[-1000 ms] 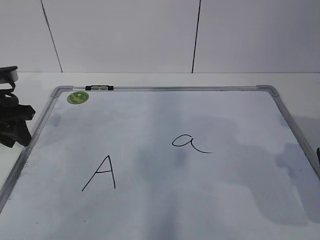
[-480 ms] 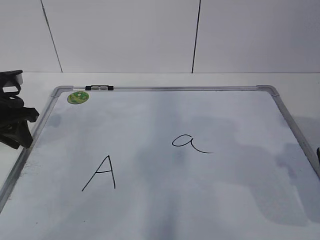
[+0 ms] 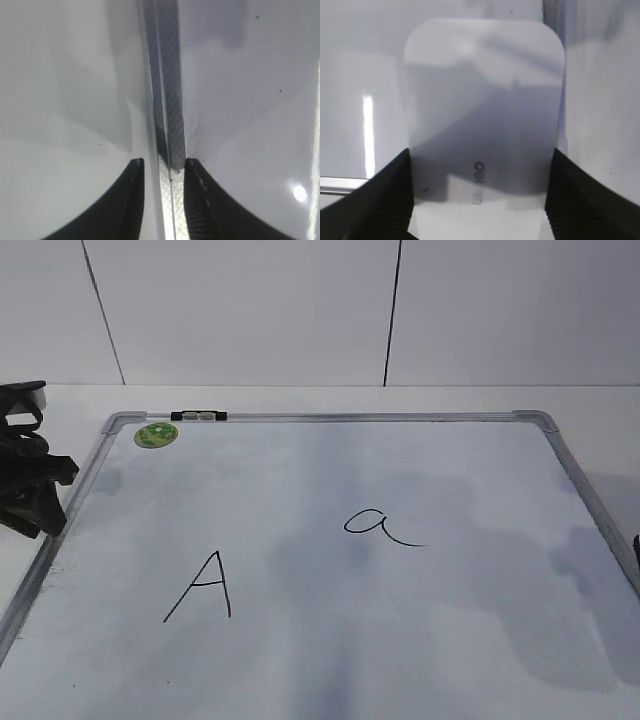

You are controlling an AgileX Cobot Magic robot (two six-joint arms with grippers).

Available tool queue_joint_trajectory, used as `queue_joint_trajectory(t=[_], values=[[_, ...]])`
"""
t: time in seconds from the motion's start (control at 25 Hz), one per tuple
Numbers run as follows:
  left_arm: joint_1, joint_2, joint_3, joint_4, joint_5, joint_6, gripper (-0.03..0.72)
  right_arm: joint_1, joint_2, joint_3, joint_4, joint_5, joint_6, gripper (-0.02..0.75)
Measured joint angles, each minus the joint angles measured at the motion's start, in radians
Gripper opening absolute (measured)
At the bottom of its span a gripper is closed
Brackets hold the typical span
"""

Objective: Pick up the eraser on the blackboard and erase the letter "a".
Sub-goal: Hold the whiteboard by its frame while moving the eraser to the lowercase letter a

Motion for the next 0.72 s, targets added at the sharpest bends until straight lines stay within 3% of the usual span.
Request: queue_joint_trajectory(t=[0.72], values=[[0.0,0.008,0.0,0.0,-0.002,0.009,0.212,0.0,0.0,0.0,0.0,0.0,0.0,0.571]])
